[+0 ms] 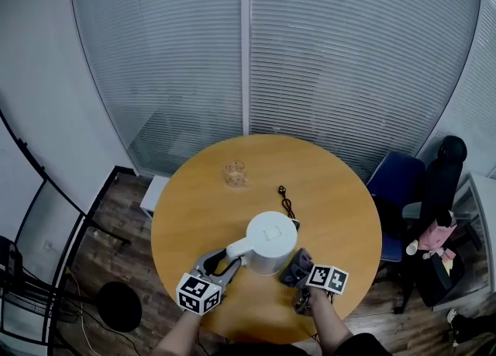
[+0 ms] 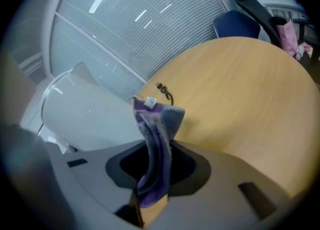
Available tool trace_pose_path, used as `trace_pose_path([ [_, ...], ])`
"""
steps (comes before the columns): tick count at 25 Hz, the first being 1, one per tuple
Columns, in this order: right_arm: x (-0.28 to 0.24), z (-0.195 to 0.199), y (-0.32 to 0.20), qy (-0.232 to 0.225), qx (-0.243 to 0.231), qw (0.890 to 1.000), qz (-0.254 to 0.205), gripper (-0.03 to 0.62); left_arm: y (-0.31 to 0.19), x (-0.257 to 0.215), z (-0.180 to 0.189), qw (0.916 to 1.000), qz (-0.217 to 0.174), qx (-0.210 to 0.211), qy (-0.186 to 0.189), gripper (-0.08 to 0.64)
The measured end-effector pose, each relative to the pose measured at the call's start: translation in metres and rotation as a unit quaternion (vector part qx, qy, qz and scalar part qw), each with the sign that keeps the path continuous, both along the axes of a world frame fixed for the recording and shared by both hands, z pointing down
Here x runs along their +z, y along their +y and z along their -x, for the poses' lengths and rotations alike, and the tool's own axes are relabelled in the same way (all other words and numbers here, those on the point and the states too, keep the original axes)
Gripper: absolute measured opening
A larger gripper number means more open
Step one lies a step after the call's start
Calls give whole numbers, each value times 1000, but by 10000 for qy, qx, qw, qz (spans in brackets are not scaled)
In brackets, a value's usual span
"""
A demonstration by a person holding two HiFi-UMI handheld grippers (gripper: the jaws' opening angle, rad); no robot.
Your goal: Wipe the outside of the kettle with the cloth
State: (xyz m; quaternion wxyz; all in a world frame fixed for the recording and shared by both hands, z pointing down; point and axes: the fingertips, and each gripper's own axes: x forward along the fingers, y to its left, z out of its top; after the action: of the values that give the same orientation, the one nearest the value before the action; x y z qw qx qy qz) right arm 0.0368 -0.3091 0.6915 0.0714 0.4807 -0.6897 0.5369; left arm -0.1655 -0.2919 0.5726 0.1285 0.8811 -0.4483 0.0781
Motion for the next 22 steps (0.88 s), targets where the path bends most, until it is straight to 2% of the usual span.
trace_pose_path([
  [7, -60, 21, 42, -67, 307, 9958, -857, 97, 8, 8, 12, 9989, 247, 377, 162, 176],
  [13, -102, 43, 85, 8, 497, 9898, -1335, 97, 24, 4, 30, 9980, 250, 536, 235, 176],
  [15, -114, 45, 99, 83, 490, 9880, -1464, 97, 33, 0, 35, 9973, 321, 523, 415, 173],
  [18, -138, 49, 110, 171, 354, 9834, -1772, 97, 47, -15, 44, 9967, 253, 459, 623, 111],
  [22, -166, 45, 124, 425, 147, 9750, -2175, 97, 65, -27, 49, 9983, 294, 205, 470, 28],
])
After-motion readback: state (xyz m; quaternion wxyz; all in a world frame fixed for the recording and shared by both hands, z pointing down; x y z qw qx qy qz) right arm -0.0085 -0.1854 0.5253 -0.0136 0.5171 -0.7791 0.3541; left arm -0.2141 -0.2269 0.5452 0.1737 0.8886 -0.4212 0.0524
